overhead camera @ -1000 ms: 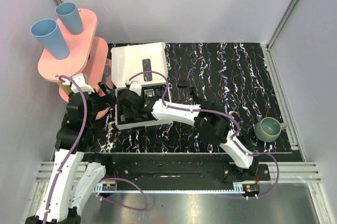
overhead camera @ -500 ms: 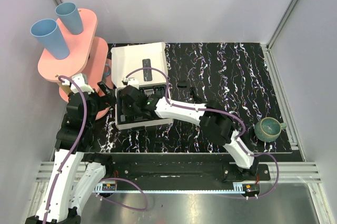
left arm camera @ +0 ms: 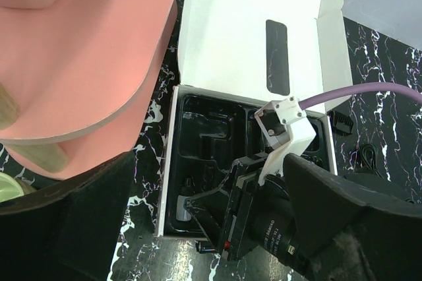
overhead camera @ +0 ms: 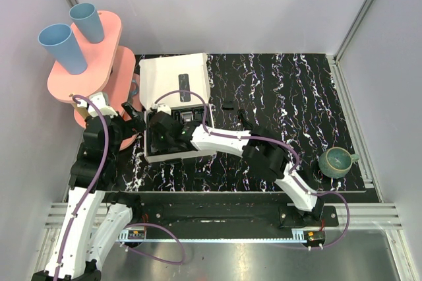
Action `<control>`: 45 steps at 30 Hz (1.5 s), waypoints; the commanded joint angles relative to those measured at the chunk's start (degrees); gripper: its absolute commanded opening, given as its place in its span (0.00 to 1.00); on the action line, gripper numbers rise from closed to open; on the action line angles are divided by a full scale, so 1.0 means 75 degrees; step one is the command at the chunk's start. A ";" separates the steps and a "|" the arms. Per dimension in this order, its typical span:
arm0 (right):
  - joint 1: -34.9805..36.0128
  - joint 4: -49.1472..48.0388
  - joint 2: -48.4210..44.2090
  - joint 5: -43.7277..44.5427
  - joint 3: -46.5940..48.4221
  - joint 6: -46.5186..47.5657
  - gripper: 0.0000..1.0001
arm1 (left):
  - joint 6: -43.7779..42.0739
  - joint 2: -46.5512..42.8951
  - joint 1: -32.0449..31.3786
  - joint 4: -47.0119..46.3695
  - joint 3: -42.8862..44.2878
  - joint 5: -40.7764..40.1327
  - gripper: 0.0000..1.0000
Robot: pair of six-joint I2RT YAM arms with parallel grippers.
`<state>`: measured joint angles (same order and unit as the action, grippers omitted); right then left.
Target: Sort the hair-cutting tools
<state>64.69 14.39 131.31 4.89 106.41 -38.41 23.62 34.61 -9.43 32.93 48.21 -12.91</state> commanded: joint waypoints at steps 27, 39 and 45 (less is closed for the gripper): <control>-0.0211 0.1058 -0.0432 0.0227 0.0544 -0.0070 0.29 | 0.0050 -0.0021 0.0039 -0.0289 -0.0006 -0.0389 0.99; -0.1461 0.1782 -0.3408 0.1528 -0.2221 0.0106 0.55 | -0.0055 0.0120 0.0039 -0.0511 -0.0076 0.0267 0.99; -0.2483 0.2462 -0.4440 0.1915 -0.3605 0.0598 0.64 | -0.0231 0.0494 0.0039 -0.0675 -0.0064 0.1368 0.99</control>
<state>49.34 27.07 101.30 14.90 83.92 -37.01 23.46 36.27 -9.41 31.83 47.72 -9.06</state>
